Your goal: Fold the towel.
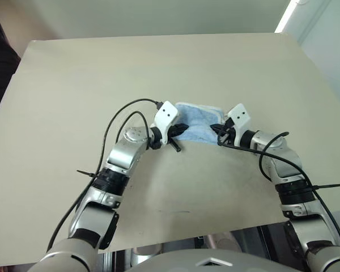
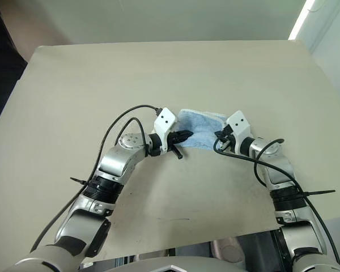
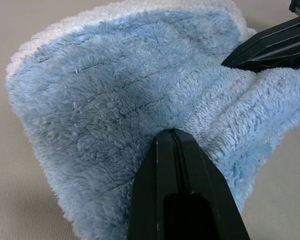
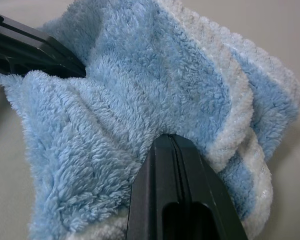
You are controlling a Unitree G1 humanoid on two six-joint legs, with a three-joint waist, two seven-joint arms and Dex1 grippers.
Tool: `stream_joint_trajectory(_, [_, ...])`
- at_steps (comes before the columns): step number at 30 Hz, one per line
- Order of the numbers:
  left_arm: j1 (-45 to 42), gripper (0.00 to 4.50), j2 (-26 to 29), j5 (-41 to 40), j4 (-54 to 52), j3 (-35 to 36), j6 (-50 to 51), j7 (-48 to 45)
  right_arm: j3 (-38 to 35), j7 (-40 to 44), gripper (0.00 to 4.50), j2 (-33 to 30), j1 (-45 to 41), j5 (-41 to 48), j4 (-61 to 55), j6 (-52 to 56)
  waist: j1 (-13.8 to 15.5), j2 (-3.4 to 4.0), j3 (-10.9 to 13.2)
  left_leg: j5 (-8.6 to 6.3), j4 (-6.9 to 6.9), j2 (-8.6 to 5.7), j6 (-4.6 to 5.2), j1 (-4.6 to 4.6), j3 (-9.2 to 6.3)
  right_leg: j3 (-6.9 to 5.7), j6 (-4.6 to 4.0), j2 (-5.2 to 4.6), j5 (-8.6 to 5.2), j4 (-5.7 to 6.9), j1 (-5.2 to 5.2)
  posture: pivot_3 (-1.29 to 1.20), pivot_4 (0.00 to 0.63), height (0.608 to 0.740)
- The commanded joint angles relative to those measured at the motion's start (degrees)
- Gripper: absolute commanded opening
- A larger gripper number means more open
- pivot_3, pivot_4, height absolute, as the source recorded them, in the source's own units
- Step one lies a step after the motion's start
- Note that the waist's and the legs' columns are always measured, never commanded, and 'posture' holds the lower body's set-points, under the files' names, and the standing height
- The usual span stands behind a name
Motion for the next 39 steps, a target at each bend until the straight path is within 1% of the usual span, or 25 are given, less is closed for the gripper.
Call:
stream_joint_trajectory(1, [0.5,0.04,-1.3,-2.4,-0.8,3.3,0.4,-0.3,-1.8,-0.7,0.0,0.2,-0.3,0.4,-1.5,-0.7,0.0,0.0,0.0,0.0,0.0,-0.01,0.0,0.0,0.0,-0.01,0.0,0.0,0.0,0.0,0.0,0.0,0.15,0.74])
stream_joint_trajectory(5, [-0.3,0.04,-3.3,-11.5,-5.2,13.0,0.5,-1.1,-5.0,-0.6,0.0,-0.5,-0.8,2.6,-5.8,0.0,0.0,-0.01,0.0,0.03,0.01,-0.02,-0.05,-0.18,0.03,-0.07,0.02,0.0,0.01,0.0,-0.13,0.0,0.15,0.74])
stream_joint_trajectory(6, [-0.6,0.04,-3.2,-12.9,-5.8,14.7,0.8,-1.1,-5.7,-0.5,0.0,-0.8,-0.8,3.1,-6.8,0.5,0.0,-0.01,0.0,0.06,0.03,-0.02,-0.09,-0.28,0.03,-0.09,0.13,0.0,0.07,0.01,-0.23,0.0,0.15,0.74])
stream_joint_trajectory(7, [-0.7,0.04,-3.1,-13.8,-6.1,15.6,1.2,-1.0,-6.1,-0.4,0.0,-1.0,-0.8,3.4,-7.5,0.8,0.0,-0.01,0.0,0.13,0.03,-0.01,-0.16,-0.37,0.04,-0.1,0.44,0.01,0.25,0.02,-0.32,0.0,0.15,0.74])
stream_joint_trajectory(20, [-0.6,0.04,-2.9,-14.9,-6.9,16.1,2.2,-0.6,-6.5,-0.4,0.0,-1.1,-0.7,3.7,-8.5,1.9,0.2,-0.01,0.0,0.2,-0.01,-0.01,-0.18,-0.45,0.03,-0.07,0.56,-0.07,0.18,-0.01,-0.38,0.0,0.15,0.74])
stream_joint_trajectory(21, [0.8,0.01,-0.2,-14.4,-8.1,17.0,1.7,-1.5,-10.4,-0.2,0.18,-1.7,-0.8,8.4,-10.2,8.2,0.1,-0.01,0.0,0.2,-0.01,-0.01,-0.18,-0.45,0.02,-0.07,0.56,-0.07,0.18,-0.01,-0.38,0.0,0.15,0.74])
stream_joint_trajectory(23, [3.2,0.0,3.5,-13.8,-9.9,18.3,1.2,-2.5,-17.4,-0.6,0.57,-2.3,-1.6,16.2,-11.5,18.4,0.0,-0.01,0.0,0.2,-0.01,-0.02,-0.18,-0.46,0.05,-0.06,0.56,-0.06,0.18,-0.01,-0.39,0.0,0.15,0.74])
stream_joint_trajectory(24, [4.1,0.0,4.5,-13.9,-10.6,18.7,1.1,-2.6,-20.1,-1.3,0.84,-2.3,-2.1,19.0,-11.5,22.2,0.0,-0.01,0.0,0.2,-0.03,-0.02,-0.18,-0.47,0.07,-0.09,0.54,-0.02,0.16,-0.01,-0.39,0.0,0.15,0.74])
stream_joint_trajectory(25, [4.5,0.0,4.8,-14.2,-10.9,18.7,1.1,-2.4,-21.4,-2.0,1.23,-2.2,-2.5,20.4,-11.3,24.1,0.0,-0.01,0.0,0.2,-0.02,-0.09,-0.19,-0.46,0.17,-0.14,0.5,0.06,0.11,-0.03,-0.39,0.0,0.15,0.74])
stream_joint_trajectory(27, [4.8,0.0,5.2,-14.6,-11.2,18.6,1.2,-2.3,-22.5,-3.0,1.91,-2.2,-2.9,21.9,-11.7,26.5,0.0,-0.01,0.0,0.21,-0.02,-0.18,-0.22,-0.46,0.23,-0.18,0.48,0.09,-0.07,-0.01,-0.38,0.0,0.15,0.74])
stream_joint_trajectory(29, [4.9,0.0,5.2,-14.7,-11.3,18.6,1.2,-2.2,-22.9,-3.6,2.65,-2.3,-3.1,22.6,-12.0,27.8,0.1,-0.01,0.0,0.21,0.0,-0.1,-0.22,-0.46,0.17,-0.13,0.21,0.08,-0.22,0.01,-0.38,0.0,0.15,0.74])
stream_joint_trajectory(34, [4.9,0.0,5.3,-14.7,-11.4,18.5,1.2,-2.1,-23.0,-4.7,4.47,-2.5,-3.2,23.7,-12.4,28.8,0.1,-0.01,0.0,0.21,0.0,-0.09,-0.21,-0.46,0.07,-0.13,0.43,0.08,-0.08,0.05,-0.39,0.0,0.15,0.74])
stream_joint_trajectory(39, [4.9,0.0,5.3,-14.8,-11.4,18.5,1.2,-2.1,-22.9,-5.2,4.47,-2.8,-3.2,24.3,-12.4,28.8,0.1,-0.01,0.0,0.19,-0.03,-0.08,-0.19,-0.46,0.05,-0.14,0.45,0.08,-0.06,0.05,-0.41,0.0,0.15,0.74])
